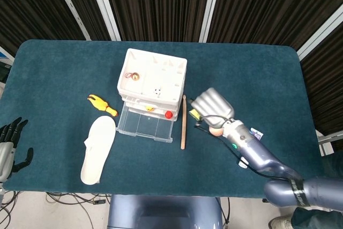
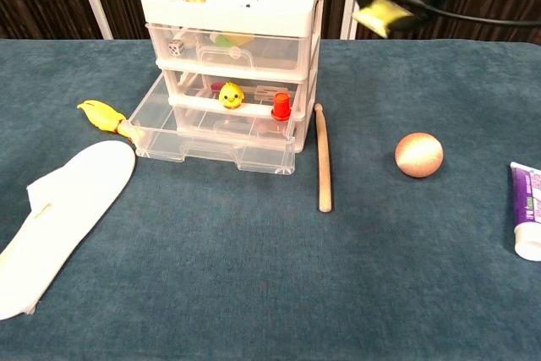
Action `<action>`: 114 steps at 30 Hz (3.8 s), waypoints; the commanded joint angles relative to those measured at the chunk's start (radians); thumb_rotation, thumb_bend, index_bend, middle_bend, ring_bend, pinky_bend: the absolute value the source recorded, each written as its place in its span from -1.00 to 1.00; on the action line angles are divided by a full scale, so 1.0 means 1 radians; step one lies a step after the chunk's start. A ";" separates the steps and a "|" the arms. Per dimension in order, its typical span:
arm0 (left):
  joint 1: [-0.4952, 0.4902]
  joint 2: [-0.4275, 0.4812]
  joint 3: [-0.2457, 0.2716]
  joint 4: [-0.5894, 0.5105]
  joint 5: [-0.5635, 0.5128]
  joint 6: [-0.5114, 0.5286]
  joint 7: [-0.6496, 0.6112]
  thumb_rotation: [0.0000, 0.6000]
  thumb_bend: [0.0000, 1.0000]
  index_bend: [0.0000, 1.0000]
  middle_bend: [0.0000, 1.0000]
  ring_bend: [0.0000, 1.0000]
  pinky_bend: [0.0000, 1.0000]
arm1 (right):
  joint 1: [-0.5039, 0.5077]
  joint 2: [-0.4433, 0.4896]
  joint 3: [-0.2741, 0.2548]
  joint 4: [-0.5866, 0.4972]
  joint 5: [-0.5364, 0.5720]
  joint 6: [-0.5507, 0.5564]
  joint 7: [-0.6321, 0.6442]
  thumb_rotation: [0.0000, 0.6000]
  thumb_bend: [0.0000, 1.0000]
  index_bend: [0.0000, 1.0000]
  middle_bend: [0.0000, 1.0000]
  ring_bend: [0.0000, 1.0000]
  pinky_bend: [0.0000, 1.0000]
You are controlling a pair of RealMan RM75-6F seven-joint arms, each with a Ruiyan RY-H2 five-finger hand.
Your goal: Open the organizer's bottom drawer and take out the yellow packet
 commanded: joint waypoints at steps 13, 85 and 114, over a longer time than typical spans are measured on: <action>0.001 -0.004 0.001 0.000 0.002 0.003 0.011 1.00 -0.07 -0.94 -1.00 -1.00 -1.00 | -0.116 -0.137 -0.079 0.142 -0.085 -0.068 0.099 1.00 0.04 0.25 1.00 1.00 1.00; 0.002 -0.013 0.007 0.000 0.021 0.016 0.036 1.00 -0.07 -0.94 -1.00 -1.00 -1.00 | -0.563 0.013 -0.053 0.004 -0.244 0.523 0.110 1.00 -0.69 -0.69 -0.68 -0.41 -0.43; 0.009 -0.030 0.002 0.070 0.137 0.113 -0.017 1.00 -0.07 -0.94 -1.00 -1.00 -1.00 | -0.874 -0.144 -0.168 0.170 -0.525 0.657 0.167 1.00 -0.77 -0.84 -0.82 -0.53 -0.52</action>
